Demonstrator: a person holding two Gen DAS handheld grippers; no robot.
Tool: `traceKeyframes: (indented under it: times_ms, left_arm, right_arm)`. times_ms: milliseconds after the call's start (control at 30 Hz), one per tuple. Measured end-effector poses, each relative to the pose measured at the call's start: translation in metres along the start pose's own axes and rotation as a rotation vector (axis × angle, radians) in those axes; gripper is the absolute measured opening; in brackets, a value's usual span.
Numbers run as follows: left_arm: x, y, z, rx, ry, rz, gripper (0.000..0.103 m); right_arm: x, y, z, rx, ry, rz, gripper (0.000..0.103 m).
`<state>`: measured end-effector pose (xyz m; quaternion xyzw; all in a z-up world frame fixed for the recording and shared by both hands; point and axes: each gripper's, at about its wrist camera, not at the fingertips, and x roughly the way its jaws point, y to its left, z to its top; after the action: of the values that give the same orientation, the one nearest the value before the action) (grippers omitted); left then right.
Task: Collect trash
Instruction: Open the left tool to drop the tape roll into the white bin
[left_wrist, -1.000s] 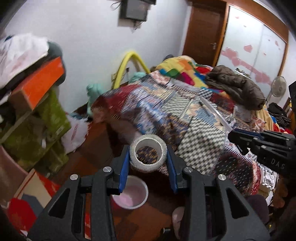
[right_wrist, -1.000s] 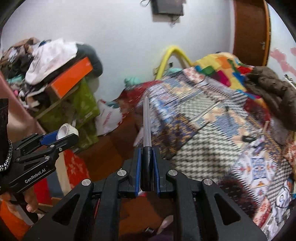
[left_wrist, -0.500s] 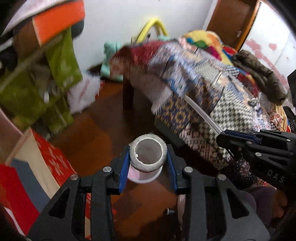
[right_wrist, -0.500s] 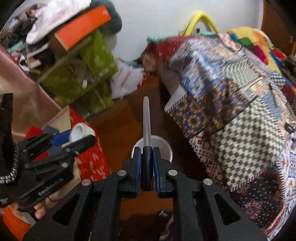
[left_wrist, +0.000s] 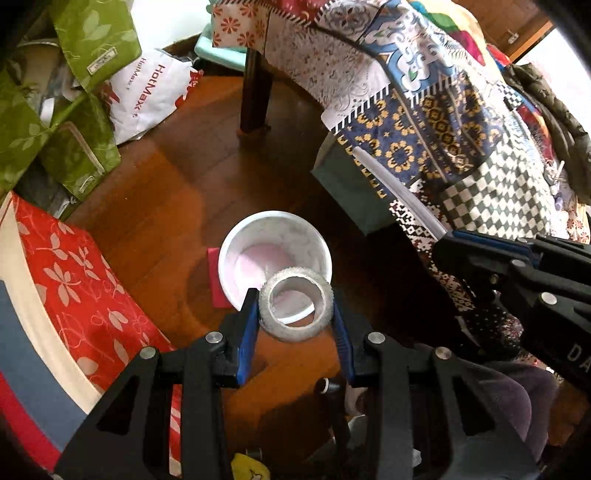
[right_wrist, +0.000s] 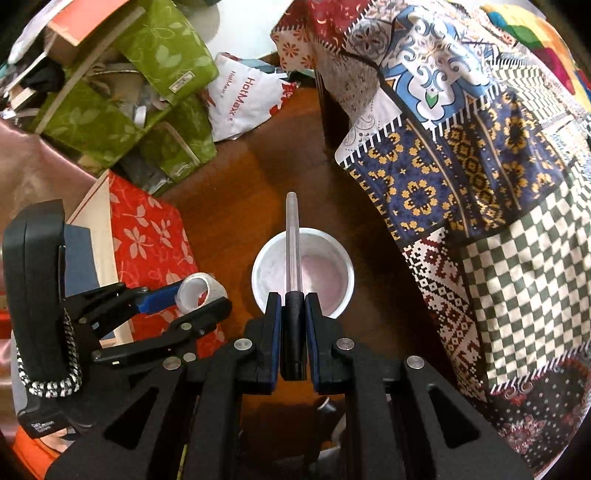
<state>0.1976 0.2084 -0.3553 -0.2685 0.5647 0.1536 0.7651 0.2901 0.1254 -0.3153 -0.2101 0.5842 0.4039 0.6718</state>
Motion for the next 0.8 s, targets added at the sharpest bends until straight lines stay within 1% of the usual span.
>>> traceKeyframes:
  times_ms: [100, 200, 233, 267, 333, 367, 400, 500, 667, 800]
  left_arm:
    - [0.005, 0.0, 0.009, -0.006, 0.015, -0.011, 0.037]
    - [0.007, 0.001, 0.017, -0.016, 0.012, -0.016, 0.037]
    - [0.007, 0.002, 0.02, -0.018, 0.011, -0.015, 0.041]
    - [0.007, 0.003, 0.022, -0.02, 0.01, -0.008, 0.047]
    - [0.004, 0.006, 0.024, -0.028, -0.002, 0.008, 0.053]
    - [0.003, 0.008, 0.024, -0.032, -0.005, 0.009, 0.053]
    - [0.002, 0.009, 0.025, -0.033, -0.003, 0.006, 0.053]
    - [-0.004, 0.012, 0.024, -0.033, -0.013, 0.021, 0.053]
    - [-0.027, 0.009, 0.02, 0.0, -0.069, 0.065, 0.053]
    - [-0.054, 0.003, 0.014, 0.01, -0.121, 0.053, 0.053]
  right_arm:
    - [0.004, 0.002, 0.009, -0.031, -0.003, -0.001, 0.012]
    - [0.007, 0.003, 0.016, -0.035, 0.005, 0.027, 0.014]
    - [0.009, 0.001, 0.017, -0.029, 0.014, 0.034, 0.016]
    - [0.011, 0.0, 0.019, -0.018, 0.019, 0.042, 0.019]
    - [0.011, -0.002, 0.021, -0.008, 0.018, 0.037, 0.028]
    - [0.011, -0.003, 0.021, -0.006, 0.014, 0.031, 0.034]
    - [0.01, -0.004, 0.021, -0.004, 0.007, 0.027, 0.036]
    - [0.004, -0.007, 0.019, 0.005, -0.008, 0.017, 0.036]
    - [-0.012, -0.007, 0.011, -0.018, -0.038, -0.02, 0.036]
    - [-0.033, -0.005, 0.0, -0.04, -0.076, -0.044, 0.036]
